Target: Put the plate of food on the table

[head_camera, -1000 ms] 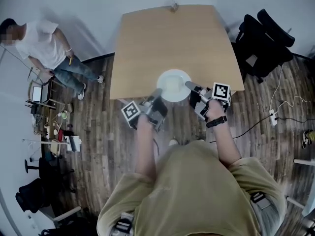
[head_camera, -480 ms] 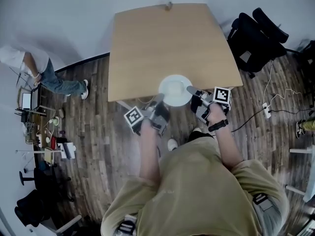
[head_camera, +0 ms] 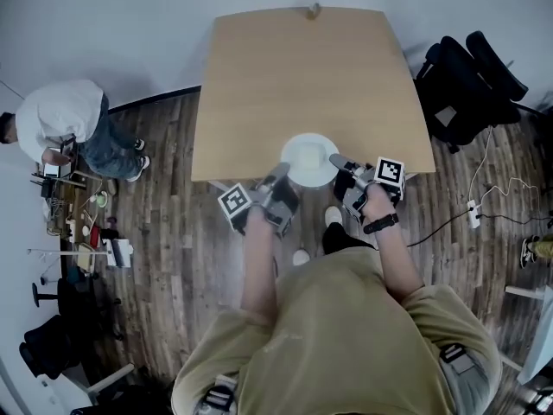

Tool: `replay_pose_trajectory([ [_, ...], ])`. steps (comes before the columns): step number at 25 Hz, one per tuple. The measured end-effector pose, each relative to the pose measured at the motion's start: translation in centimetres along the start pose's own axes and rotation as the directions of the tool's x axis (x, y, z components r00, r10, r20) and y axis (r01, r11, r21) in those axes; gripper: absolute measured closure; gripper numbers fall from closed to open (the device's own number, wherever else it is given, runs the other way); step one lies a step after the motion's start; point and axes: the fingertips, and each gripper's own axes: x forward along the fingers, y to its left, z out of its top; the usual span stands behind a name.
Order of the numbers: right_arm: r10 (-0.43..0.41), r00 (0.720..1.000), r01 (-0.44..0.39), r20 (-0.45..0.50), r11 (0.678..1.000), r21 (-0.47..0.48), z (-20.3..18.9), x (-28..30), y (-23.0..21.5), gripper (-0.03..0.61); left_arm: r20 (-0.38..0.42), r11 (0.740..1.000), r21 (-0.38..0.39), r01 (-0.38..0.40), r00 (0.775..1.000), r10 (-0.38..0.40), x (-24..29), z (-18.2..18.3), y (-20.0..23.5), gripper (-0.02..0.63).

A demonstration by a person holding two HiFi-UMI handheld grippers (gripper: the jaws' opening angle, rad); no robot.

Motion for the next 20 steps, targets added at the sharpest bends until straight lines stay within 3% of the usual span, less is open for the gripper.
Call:
replay_pose_trajectory([
  [11, 0.114, 0.990, -0.116, -0.082, 0.993, -0.022, 11.5, 6.1, 5.0, 0.557, 0.086, 0.993, 0.118, 0.006, 0.996, -0.016, 11.4, 3.8, -5.1, 0.589],
  [16, 0.111, 0.988, -0.113, -0.112, 0.994, -0.013, 16.1, 7.3, 4.4, 0.557, 0.108, 0.987, 0.157, -0.037, 0.994, 0.020, 15.8, 4.3, -4.3, 0.591],
  [20, 0.091, 0.986, -0.092, -0.142, 0.996, 0.000, 17.1, 7.6, 2.7, 0.558, 0.115, 0.984, 0.165, -0.068, 0.992, 0.049, 16.6, 4.0, -2.7, 0.594],
])
